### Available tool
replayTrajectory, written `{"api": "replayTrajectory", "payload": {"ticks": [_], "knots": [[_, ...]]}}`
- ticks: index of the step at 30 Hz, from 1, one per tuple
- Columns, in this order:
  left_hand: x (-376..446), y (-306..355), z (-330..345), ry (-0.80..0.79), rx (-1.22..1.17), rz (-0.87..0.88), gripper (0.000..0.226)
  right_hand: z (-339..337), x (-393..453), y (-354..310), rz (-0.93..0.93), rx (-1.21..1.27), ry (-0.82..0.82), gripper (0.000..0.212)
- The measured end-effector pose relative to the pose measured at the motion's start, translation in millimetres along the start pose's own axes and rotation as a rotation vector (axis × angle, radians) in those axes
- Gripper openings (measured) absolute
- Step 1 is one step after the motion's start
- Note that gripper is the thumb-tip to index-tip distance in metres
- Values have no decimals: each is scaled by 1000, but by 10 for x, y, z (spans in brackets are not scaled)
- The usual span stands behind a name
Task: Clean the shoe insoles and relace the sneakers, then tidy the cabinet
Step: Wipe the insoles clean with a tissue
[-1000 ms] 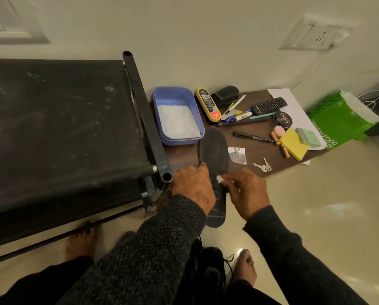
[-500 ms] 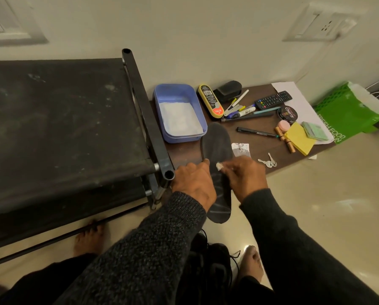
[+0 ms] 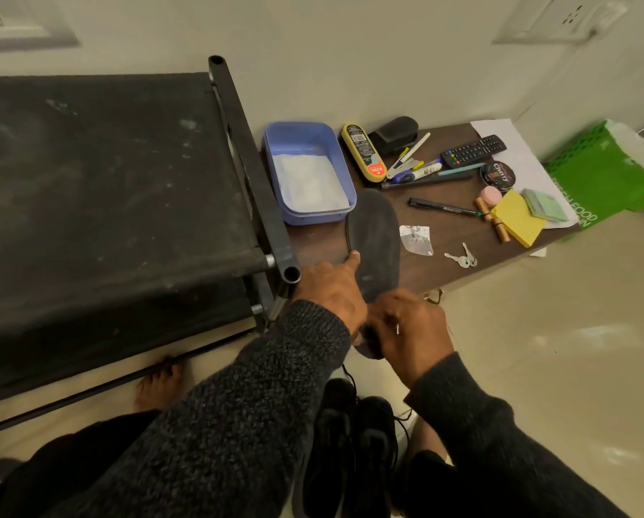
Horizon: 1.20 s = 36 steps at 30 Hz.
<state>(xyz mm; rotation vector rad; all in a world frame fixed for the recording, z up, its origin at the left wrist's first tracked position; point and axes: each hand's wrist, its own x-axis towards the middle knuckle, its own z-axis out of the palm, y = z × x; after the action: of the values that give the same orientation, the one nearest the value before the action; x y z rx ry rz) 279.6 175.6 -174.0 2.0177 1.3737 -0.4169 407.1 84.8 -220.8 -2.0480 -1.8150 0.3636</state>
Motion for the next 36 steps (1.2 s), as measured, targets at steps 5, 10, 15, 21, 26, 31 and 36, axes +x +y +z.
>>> {"api": "replayTrajectory", "payload": {"ticks": [5, 10, 15, 21, 26, 31, 36], "knots": [[-1, 9, 36, -21, 66, -13, 118, -6, 539, 59, 122, 33, 85, 5], [64, -18, 126, -9, -16, -35, 109, 40, 259, -26, 54, 56, 44, 4], [99, -37, 171, -66, -42, -32, 123, 39, 263, -10, 66, 88, 5, 5], [105, -55, 206, -49, -68, -9, 122, 27, 463, -77, 164, 44, 68, 8], [119, -60, 228, -41, -77, -2, 122, 64, 110, -77, 46, 51, 21, 6], [76, -51, 241, -63, -75, -9, 125, 120, 700, 23, 203, 29, 71, 10], [56, -55, 232, -72, -115, 0, 124, 6, 511, 43, 142, 33, -14, 13]]}}
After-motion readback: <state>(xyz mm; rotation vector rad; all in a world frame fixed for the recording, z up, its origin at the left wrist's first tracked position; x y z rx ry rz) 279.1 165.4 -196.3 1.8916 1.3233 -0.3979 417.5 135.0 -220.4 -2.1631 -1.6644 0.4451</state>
